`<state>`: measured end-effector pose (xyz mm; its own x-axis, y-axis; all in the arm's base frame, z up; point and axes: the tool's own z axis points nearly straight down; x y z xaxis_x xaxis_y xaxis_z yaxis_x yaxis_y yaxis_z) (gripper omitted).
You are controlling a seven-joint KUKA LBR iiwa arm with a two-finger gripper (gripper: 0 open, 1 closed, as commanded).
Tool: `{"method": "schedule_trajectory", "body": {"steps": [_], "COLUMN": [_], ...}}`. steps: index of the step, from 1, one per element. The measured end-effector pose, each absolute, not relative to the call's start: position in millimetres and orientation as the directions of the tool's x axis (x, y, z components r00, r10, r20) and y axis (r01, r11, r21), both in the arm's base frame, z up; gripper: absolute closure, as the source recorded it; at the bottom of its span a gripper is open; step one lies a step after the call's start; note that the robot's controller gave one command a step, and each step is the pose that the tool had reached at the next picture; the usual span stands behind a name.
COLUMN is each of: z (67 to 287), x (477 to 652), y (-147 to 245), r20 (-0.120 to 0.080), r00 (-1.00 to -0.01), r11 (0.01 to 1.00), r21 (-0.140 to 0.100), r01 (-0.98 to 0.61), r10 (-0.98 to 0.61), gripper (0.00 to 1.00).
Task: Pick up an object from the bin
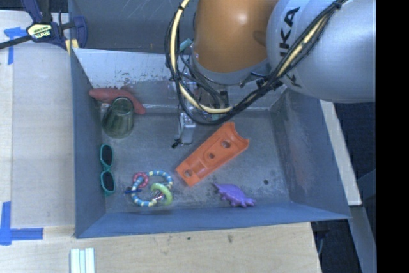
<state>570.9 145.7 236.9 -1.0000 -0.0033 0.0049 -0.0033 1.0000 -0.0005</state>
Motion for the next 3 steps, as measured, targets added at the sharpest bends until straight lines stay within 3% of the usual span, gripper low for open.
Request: {"method": "schedule_trajectory", "body": {"steps": [1, 2, 3], "z": [242, 242, 202], "x": [572.4, 564.3, 583.4], "y": [145, 118, 72], "r20": [-0.003, -0.001, -0.01], "r00": [-1.0, -0.997, -0.956], "r11": [1.0, 0.997, 0.956], "r21": [0.001, 0.002, -0.002], "r01": [0.0, -0.071, -0.295], "r10": [0.0, -0.071, -0.295], "gripper": [0.0, 0.0, 0.0]}}
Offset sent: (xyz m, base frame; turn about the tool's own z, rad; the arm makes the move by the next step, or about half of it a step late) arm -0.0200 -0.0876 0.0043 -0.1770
